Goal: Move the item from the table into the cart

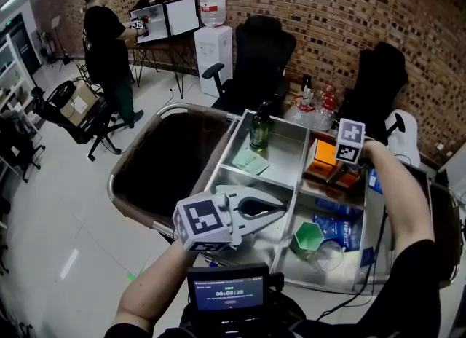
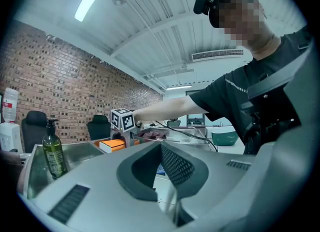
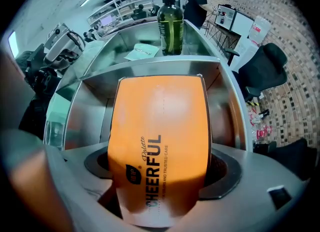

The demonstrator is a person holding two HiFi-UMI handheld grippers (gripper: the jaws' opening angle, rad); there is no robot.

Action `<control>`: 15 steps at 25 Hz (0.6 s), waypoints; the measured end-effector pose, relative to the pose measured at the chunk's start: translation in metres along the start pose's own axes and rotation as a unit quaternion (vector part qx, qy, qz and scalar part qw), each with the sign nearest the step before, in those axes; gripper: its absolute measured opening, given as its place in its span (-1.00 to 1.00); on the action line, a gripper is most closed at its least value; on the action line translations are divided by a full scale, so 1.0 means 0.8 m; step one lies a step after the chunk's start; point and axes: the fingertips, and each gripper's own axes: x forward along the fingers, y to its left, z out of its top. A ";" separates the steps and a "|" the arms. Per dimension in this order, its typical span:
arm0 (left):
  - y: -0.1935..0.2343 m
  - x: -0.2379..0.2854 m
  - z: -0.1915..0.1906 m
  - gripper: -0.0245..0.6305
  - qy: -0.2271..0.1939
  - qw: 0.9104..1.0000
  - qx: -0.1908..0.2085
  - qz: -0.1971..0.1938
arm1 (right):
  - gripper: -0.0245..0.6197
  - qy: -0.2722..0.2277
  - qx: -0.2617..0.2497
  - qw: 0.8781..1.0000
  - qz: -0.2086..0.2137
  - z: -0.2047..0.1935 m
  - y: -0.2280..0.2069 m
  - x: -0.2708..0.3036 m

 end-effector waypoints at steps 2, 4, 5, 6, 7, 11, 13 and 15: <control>-0.005 -0.002 0.003 -0.90 0.002 1.000 0.001 -0.004 | 0.42 -0.018 0.010 1.000 -0.005 0.001 0.004 -0.010; -0.011 -0.003 0.006 -0.90 0.003 1.000 0.003 -0.010 | 0.42 -0.027 0.014 1.000 -0.005 0.001 0.013 -0.019; -0.014 -0.003 0.009 -0.90 0.002 1.000 0.004 -0.012 | 0.42 -0.024 0.011 1.000 -0.007 0.001 0.018 -0.021; -0.017 -0.004 0.011 -0.90 0.001 1.000 0.005 -0.014 | 0.42 -0.018 0.006 1.000 -0.010 0.001 0.021 -0.022; -0.020 -0.007 0.014 -0.90 -0.001 1.000 0.005 -0.014 | 0.43 -0.013 0.001 1.000 -0.015 0.002 0.024 -0.021; -0.029 -0.017 0.019 -0.90 -0.003 1.000 0.007 -0.021 | 0.44 -0.020 0.001 0.999 -0.031 0.017 0.026 -0.029; -0.031 -0.021 0.019 -0.90 -0.002 1.000 0.009 -0.023 | 0.44 -0.018 0.000 0.999 -0.039 0.017 0.030 -0.039; -0.033 -0.025 0.018 -0.90 -0.003 1.000 0.010 -0.021 | 0.44 -0.024 -0.003 0.998 -0.056 0.017 0.030 -0.051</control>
